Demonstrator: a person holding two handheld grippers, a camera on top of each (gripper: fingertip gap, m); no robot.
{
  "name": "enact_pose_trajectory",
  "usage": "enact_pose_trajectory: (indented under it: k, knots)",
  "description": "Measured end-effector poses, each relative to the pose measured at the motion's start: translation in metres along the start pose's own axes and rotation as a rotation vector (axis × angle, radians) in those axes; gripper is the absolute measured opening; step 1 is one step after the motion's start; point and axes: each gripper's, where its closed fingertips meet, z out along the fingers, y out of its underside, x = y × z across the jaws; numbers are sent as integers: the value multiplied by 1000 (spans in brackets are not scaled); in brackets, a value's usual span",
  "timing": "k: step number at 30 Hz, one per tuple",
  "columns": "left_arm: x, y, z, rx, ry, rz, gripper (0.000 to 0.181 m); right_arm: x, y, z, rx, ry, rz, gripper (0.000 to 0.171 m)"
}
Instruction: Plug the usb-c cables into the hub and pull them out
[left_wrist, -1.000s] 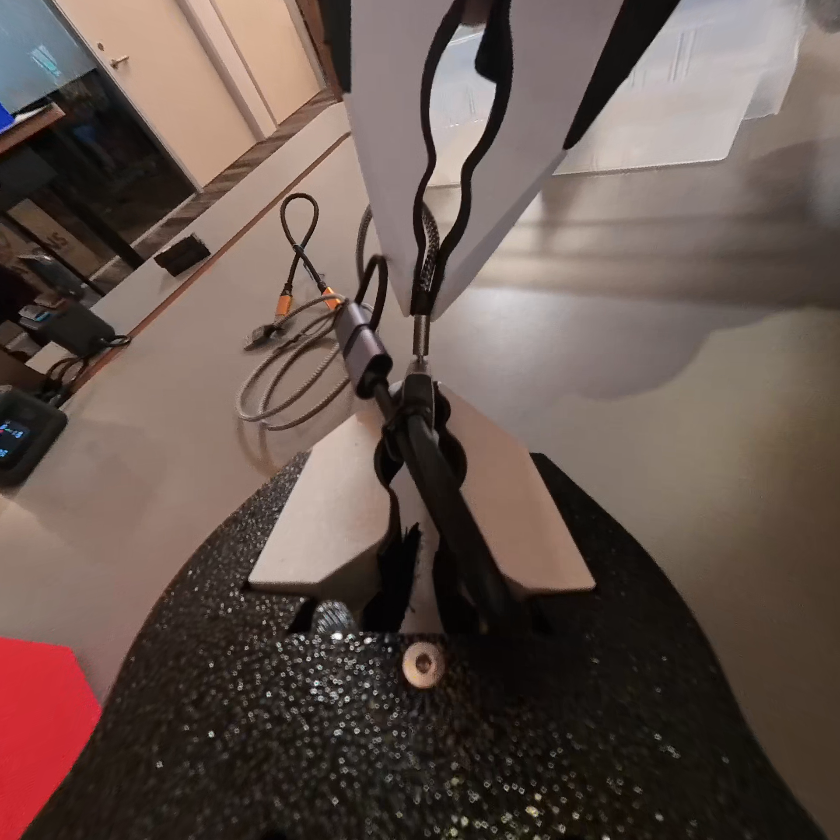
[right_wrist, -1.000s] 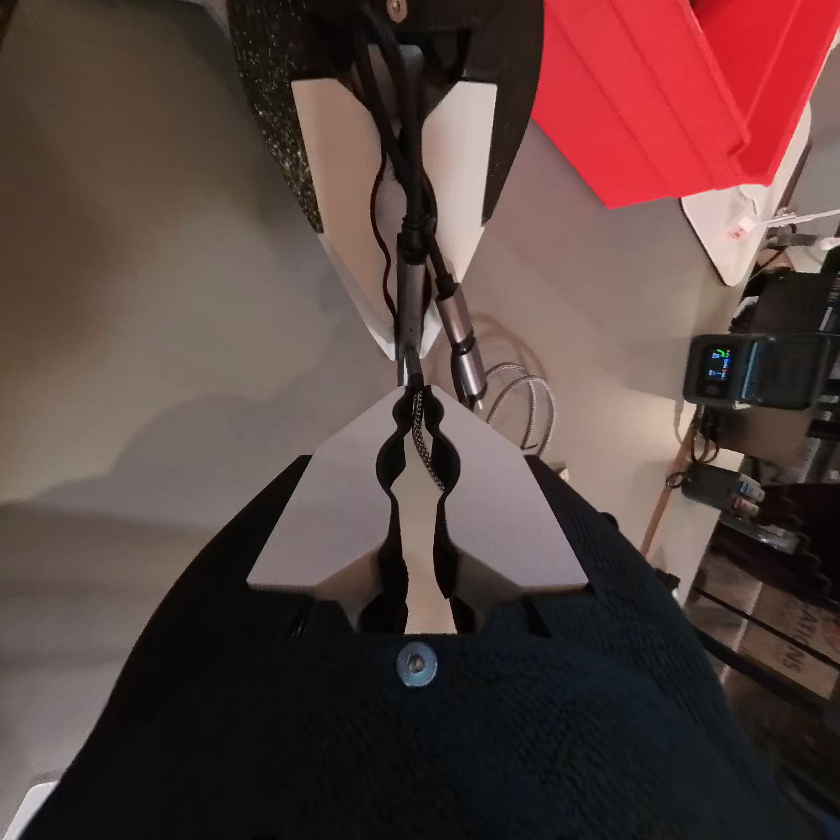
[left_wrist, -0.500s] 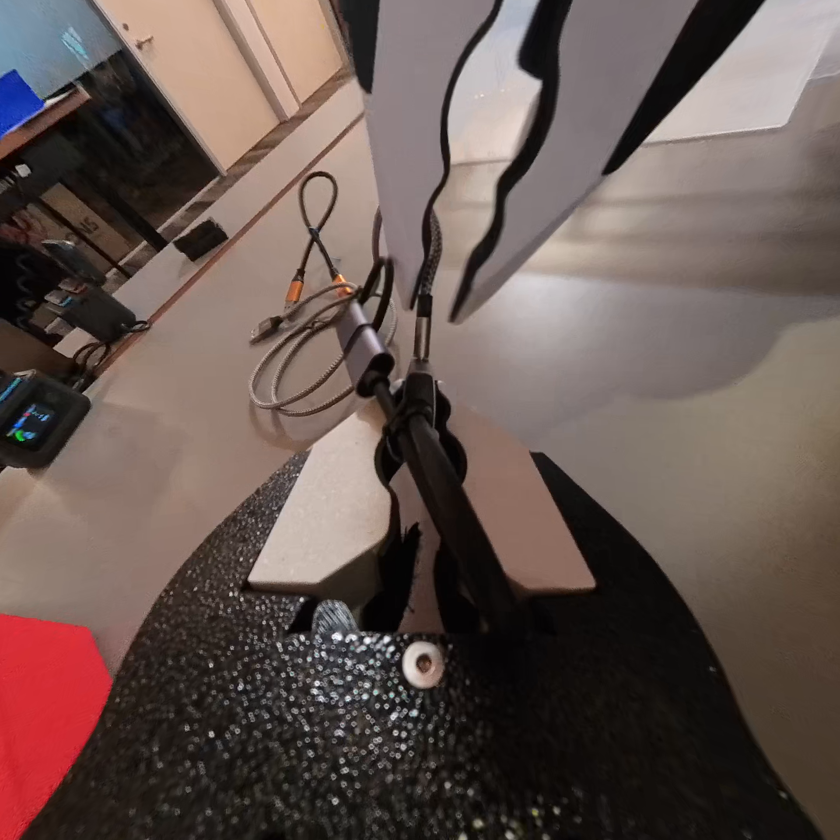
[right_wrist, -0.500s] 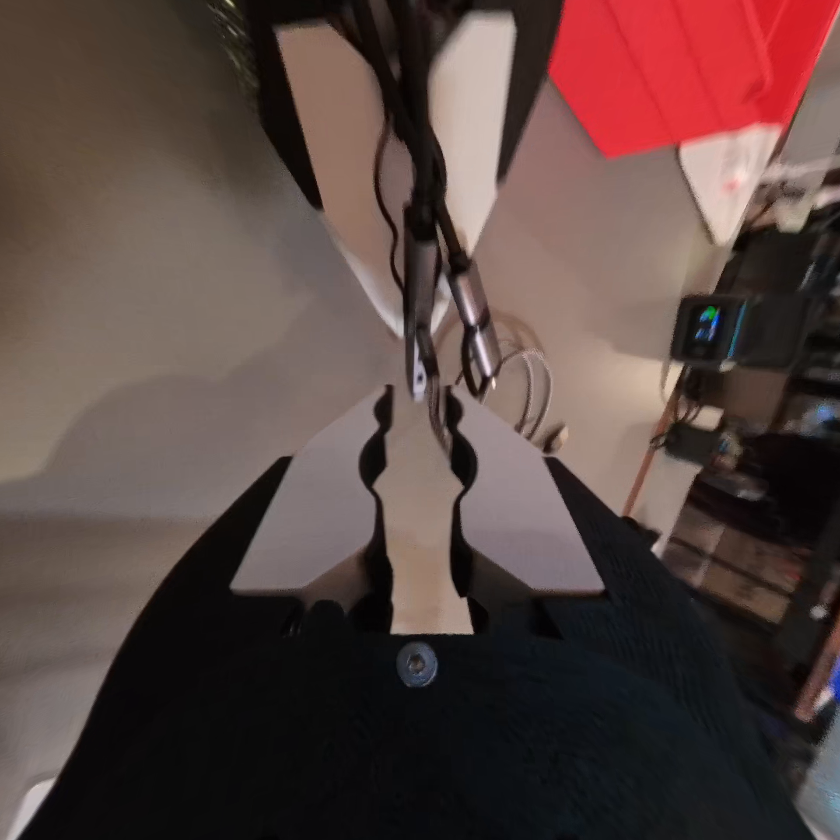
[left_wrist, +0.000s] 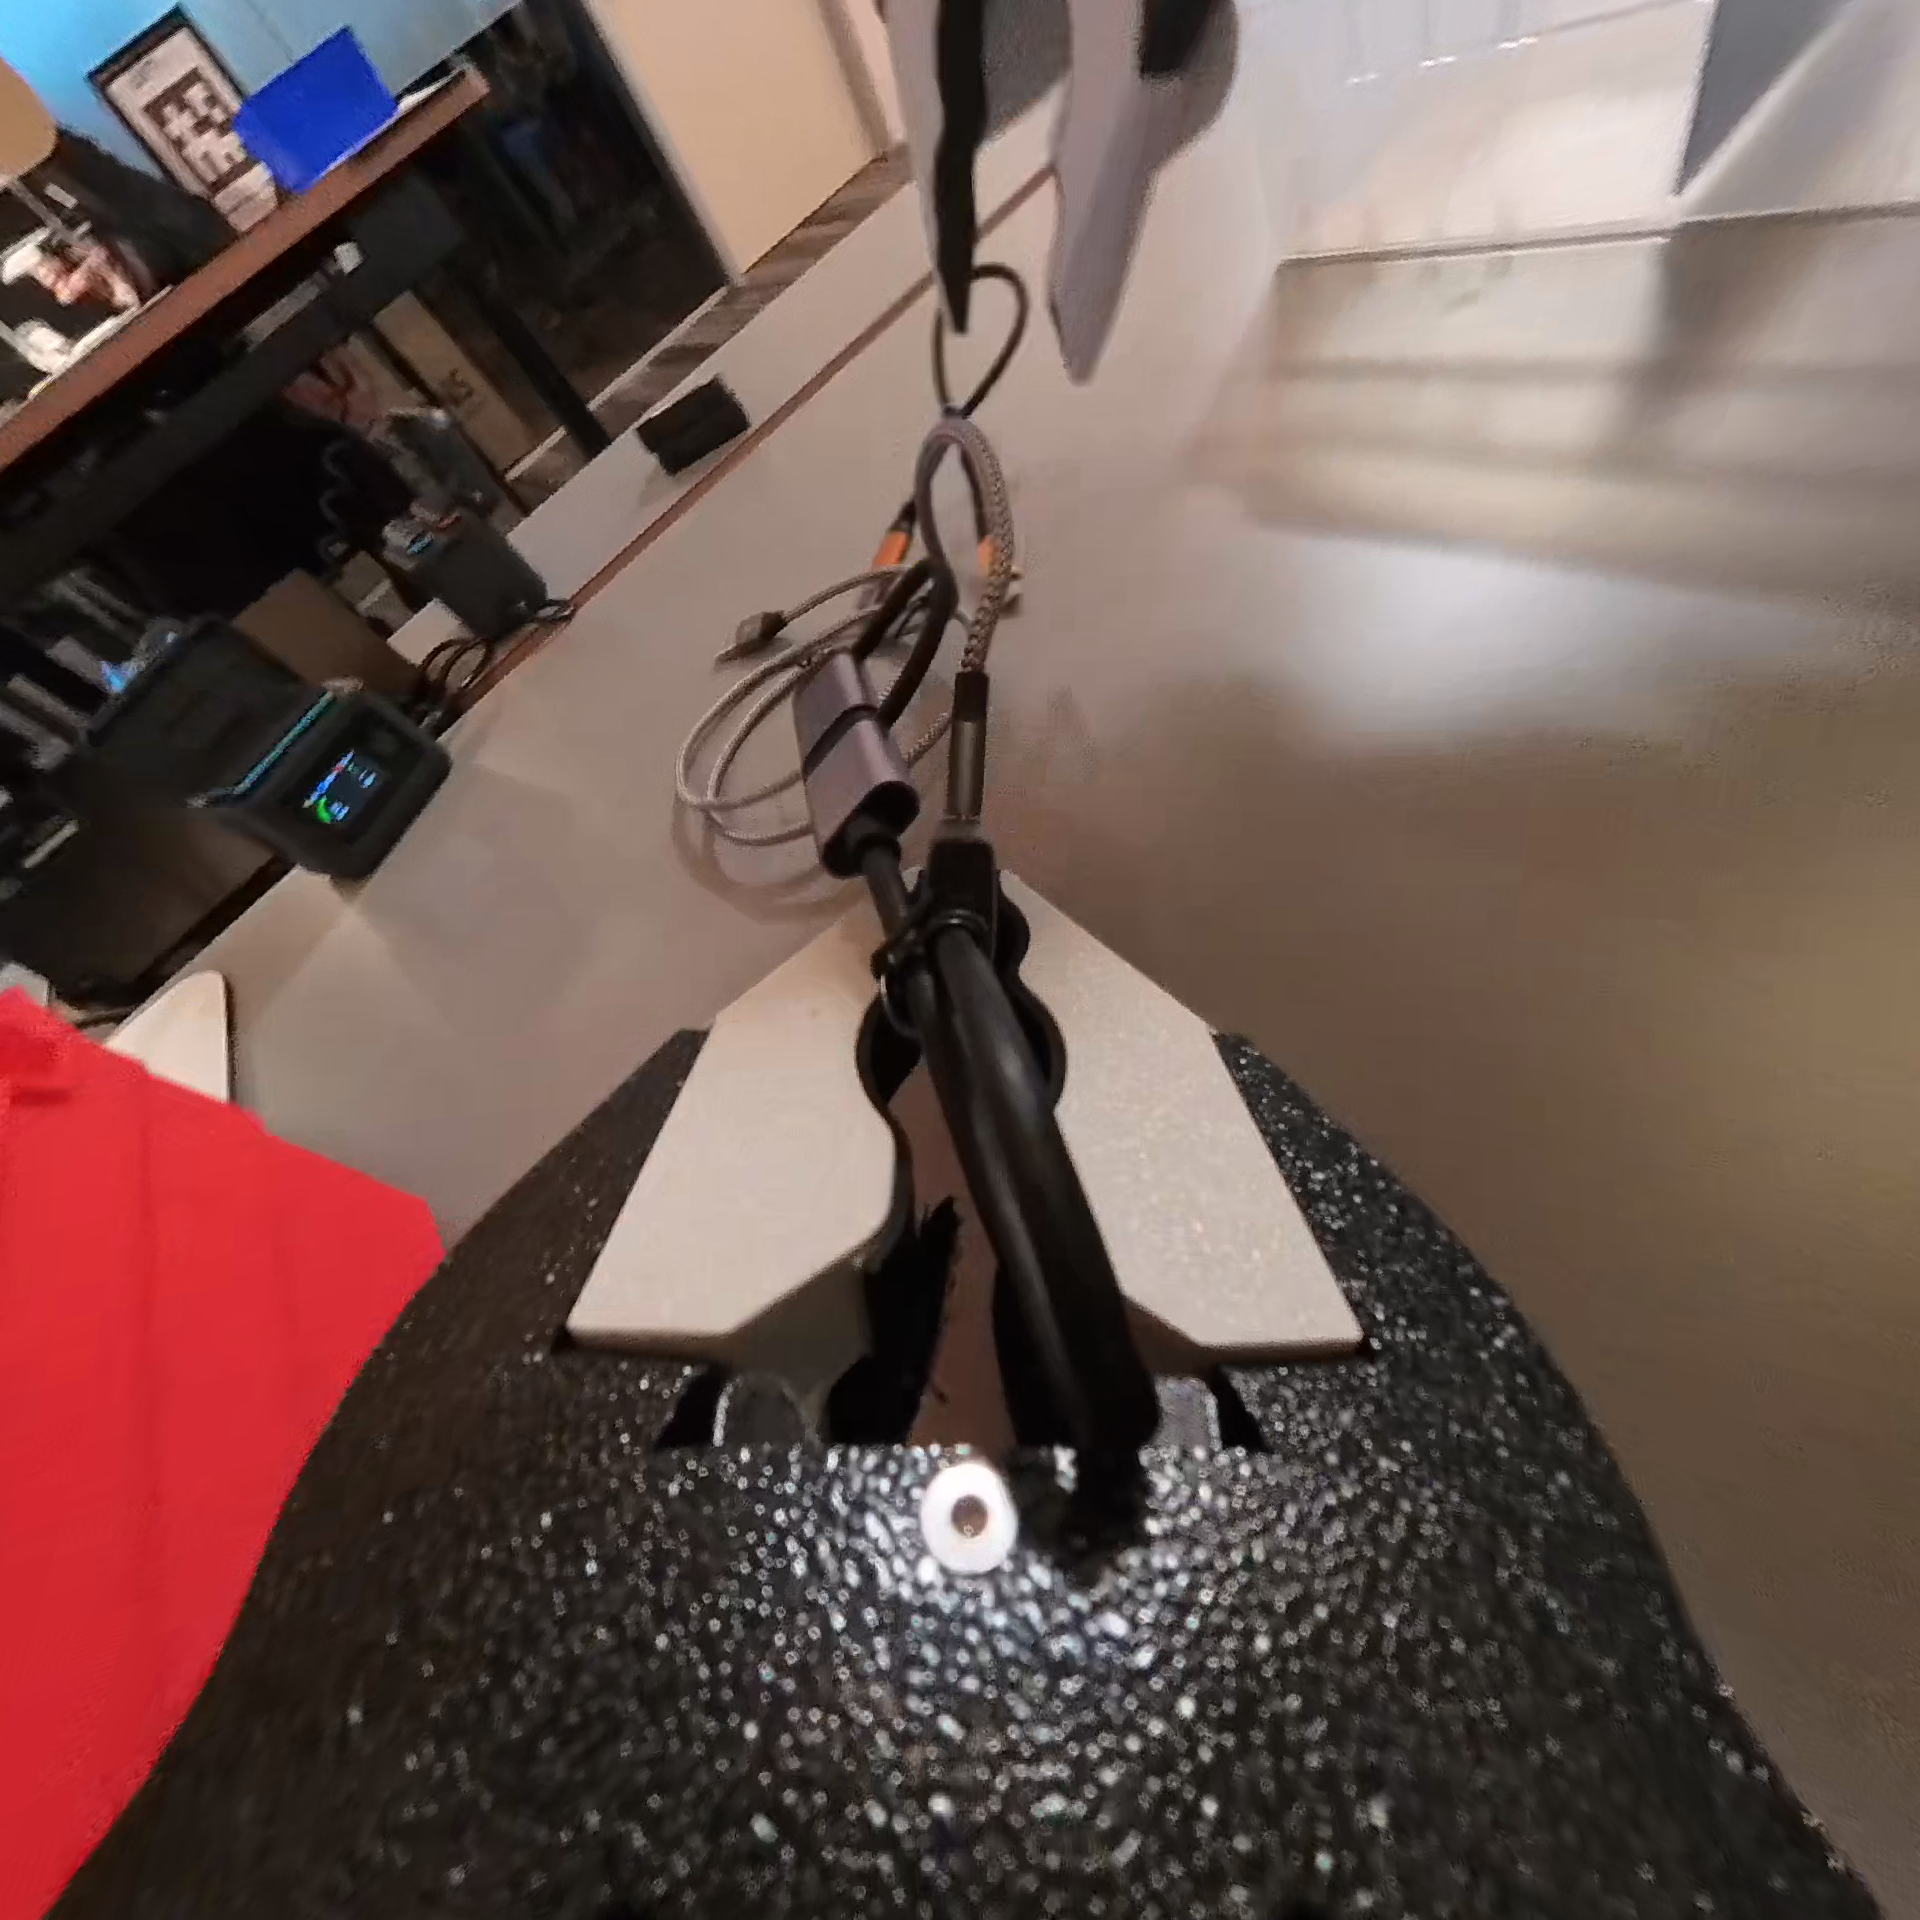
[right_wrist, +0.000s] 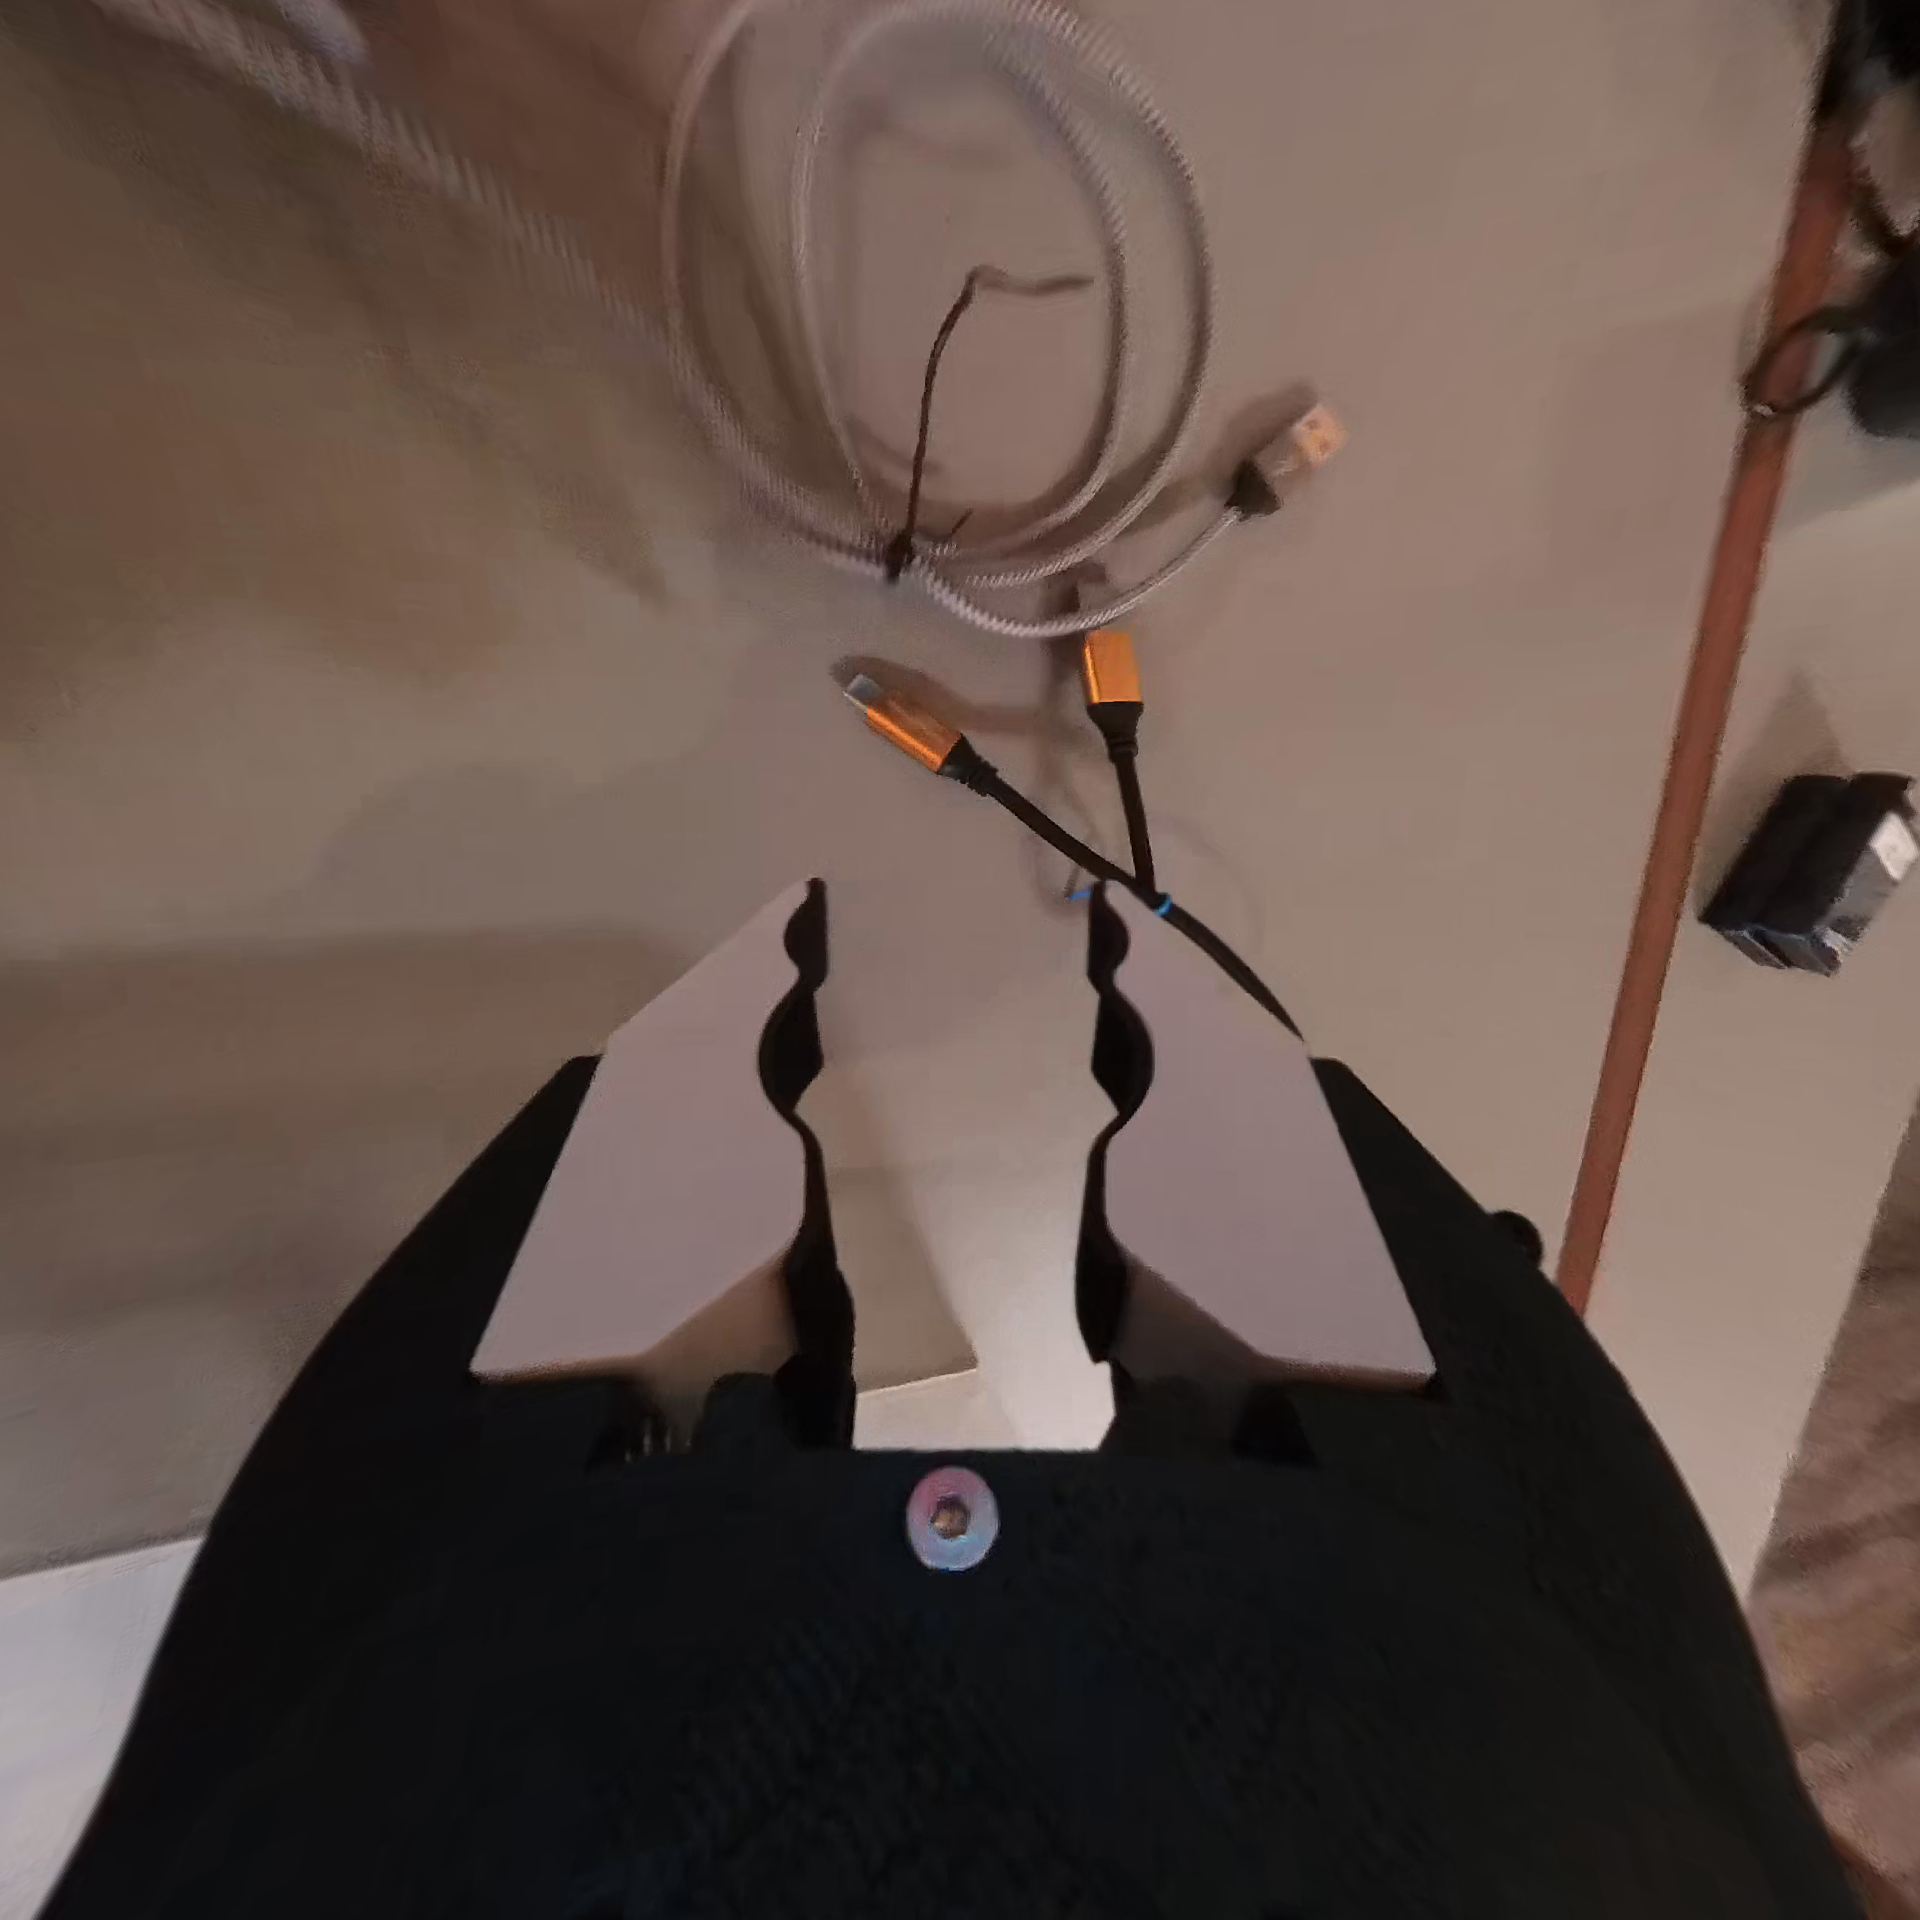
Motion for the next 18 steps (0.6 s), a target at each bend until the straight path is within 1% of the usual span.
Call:
enact_pose_trajectory:
  k: [1,3,6,8,9,10,13,18]
  knots:
    - [-4,2,0,-3,-11,-22,7,1,3,10,-33,-10,-30,53]
    - [-10,3,-1,-5,-29,-55,7,1,3,26,-59,-23,-130,52]
    - [-12,4,-1,-5,-30,-64,7,4,4,43,-96,-33,-241,43]
    - [-11,5,1,-10,-25,-58,7,6,6,50,-122,-36,-271,32]
    - [-11,5,1,-12,-23,-56,7,8,5,52,-124,-33,-272,25]
    - [-11,6,1,-13,-21,-55,7,10,4,53,-127,-25,-267,12]
    - [-12,6,2,-14,-17,-67,7,6,6,51,-164,-58,-212,1]
    - [-14,9,3,-22,-12,-94,7,-15,-15,25,-84,-81,-110,0]
